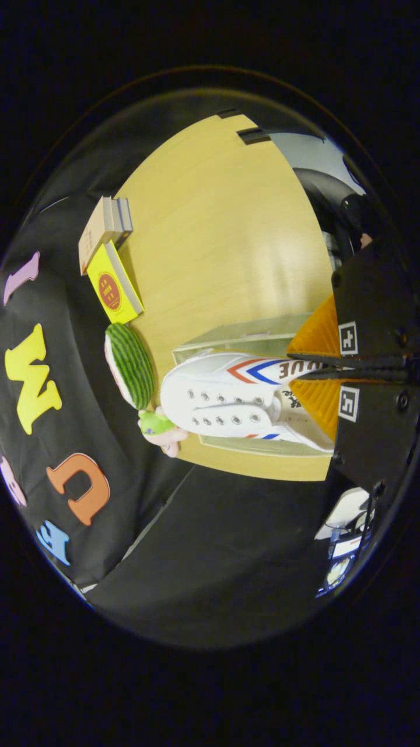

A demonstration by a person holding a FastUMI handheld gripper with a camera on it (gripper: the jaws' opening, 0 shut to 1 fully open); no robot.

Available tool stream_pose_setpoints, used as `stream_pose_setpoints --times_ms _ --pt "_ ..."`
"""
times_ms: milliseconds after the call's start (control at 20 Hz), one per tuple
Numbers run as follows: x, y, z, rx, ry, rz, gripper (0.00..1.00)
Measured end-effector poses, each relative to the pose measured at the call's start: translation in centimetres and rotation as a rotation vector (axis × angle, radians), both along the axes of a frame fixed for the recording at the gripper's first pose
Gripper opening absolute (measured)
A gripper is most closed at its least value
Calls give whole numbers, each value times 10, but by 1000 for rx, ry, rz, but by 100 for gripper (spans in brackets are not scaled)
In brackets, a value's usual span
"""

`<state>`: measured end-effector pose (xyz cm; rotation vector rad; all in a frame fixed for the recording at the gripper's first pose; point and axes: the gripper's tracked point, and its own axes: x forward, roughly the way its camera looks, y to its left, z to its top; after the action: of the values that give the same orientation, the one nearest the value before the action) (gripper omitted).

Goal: Open the storage box then place both shoes into the box .Put the left shoe in first, then the right shoe, with the right side of both shoes facing outward in a uniform manner.

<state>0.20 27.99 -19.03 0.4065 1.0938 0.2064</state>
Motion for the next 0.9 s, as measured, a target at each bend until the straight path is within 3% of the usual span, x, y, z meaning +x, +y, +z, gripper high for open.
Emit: stream_pose_setpoints --times_ms 550,650,700,800,900 --pt "9 12 -37 28 6 -89 6" --pt "16 21 -35 103 -4 -108 16" --pt "18 19 -37 104 -7 -108 32" --pt "20 19 -35 126 -11 -111 44" --pt "24 19 -18 140 -59 -85 40"
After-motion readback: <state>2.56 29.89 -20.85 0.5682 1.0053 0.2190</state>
